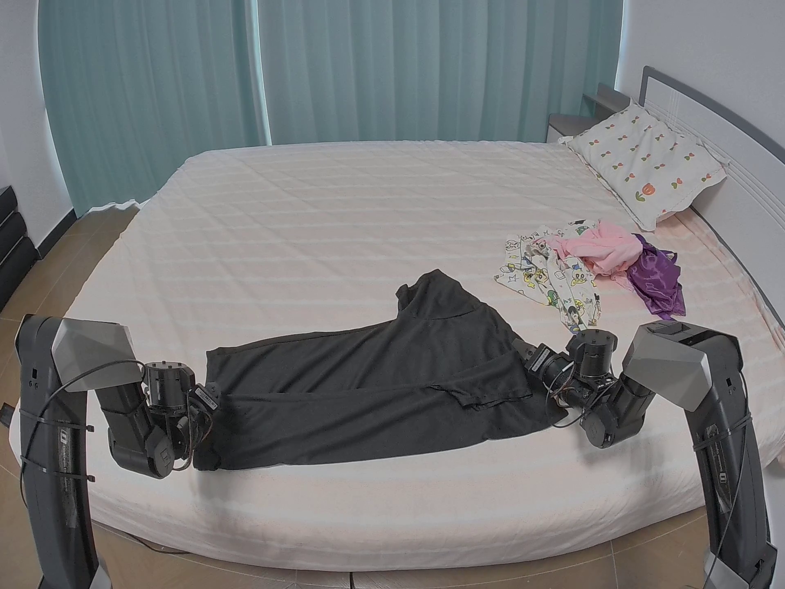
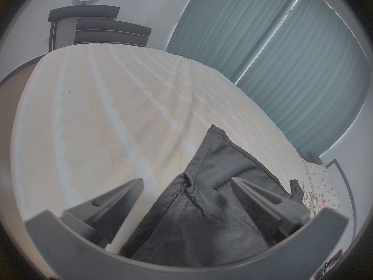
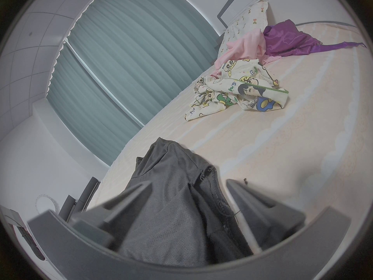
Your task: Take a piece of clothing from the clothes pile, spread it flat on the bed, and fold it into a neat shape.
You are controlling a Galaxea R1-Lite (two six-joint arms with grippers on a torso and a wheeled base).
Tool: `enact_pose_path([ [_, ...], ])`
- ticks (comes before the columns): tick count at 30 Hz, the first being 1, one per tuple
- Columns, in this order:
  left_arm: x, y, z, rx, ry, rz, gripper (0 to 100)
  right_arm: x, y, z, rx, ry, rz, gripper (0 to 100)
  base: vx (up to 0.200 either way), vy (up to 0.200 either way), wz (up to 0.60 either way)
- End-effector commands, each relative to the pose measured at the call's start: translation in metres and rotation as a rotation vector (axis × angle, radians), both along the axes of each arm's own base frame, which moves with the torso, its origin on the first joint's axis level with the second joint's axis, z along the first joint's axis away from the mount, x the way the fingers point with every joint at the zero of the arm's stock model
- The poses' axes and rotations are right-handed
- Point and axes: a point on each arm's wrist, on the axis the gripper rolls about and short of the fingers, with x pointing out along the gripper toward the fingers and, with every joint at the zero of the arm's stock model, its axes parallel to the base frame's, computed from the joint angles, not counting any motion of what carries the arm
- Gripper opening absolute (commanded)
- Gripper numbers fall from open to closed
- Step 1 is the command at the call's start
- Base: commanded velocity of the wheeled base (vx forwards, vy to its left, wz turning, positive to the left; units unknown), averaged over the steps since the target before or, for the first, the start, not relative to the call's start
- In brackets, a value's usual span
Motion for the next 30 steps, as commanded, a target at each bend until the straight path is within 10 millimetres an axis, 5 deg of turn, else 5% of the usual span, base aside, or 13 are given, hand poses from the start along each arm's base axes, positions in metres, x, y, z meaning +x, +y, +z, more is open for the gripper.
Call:
enact_pose_path([
  [1,0.0,0.0,0.0,-0.002,0.0,0.002,100,-0.001,-0.003,0.003,0.003,-0.003,-0.007,100,0.0,0.0,0.0],
  [12,-0.023,0.013,0.033,-0.041,-0.042,-0.009,100,-0.018,-0.032,0.029,0.08,0.009,-0.086,100,0.0,0.0,0.0],
  [20,-0.024,0.021,0.035,-0.071,-0.087,0.016,100,-0.029,-0.033,0.027,0.085,0.028,-0.087,100,0.0,0.0,0.0],
  [26,-0.028,0.019,0.035,-0.085,-0.074,-0.012,100,-0.03,-0.033,0.023,0.088,0.038,-0.09,100,0.2,0.0,0.0],
  [30,-0.044,0.016,0.033,-0.075,-0.016,-0.093,100,-0.03,-0.033,0.023,0.087,0.041,-0.09,100,0.0,0.0,0.0],
])
